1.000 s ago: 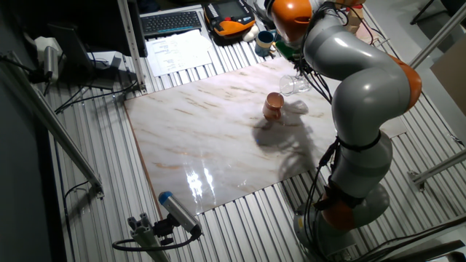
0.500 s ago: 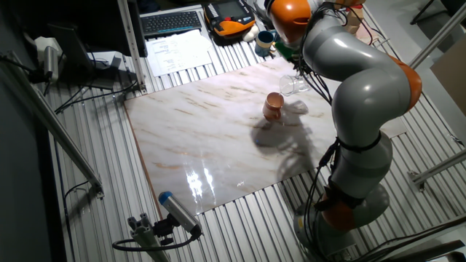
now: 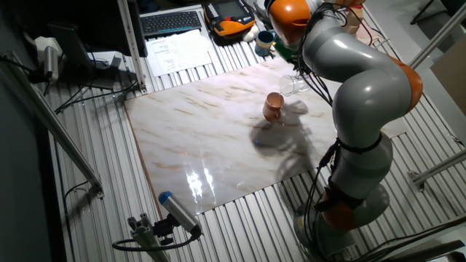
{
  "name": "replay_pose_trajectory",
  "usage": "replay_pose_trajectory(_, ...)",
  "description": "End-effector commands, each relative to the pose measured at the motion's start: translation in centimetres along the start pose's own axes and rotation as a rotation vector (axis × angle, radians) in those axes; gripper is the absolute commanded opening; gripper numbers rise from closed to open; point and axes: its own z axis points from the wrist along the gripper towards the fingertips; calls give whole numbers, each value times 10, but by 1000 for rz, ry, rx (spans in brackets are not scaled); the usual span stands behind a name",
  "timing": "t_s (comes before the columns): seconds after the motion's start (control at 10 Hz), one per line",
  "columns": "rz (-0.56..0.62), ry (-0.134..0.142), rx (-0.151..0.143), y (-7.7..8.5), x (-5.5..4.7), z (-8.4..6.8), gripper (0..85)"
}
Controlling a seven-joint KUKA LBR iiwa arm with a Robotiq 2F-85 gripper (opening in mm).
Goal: Pour the water from one cup into another empty cup
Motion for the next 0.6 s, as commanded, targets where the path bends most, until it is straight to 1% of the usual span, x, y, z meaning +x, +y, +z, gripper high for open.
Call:
replay_pose_trajectory(0.0,0,0,0,0,0,-1,0)
replay_pose_trajectory(0.1,-2,-7,2,0,1,-1,0)
replay_pose_trajectory(0.3,-4,-11,3,0,2,-2,0)
replay_pose_trajectory(0.5,-4,-26,12,0,2,-3,0)
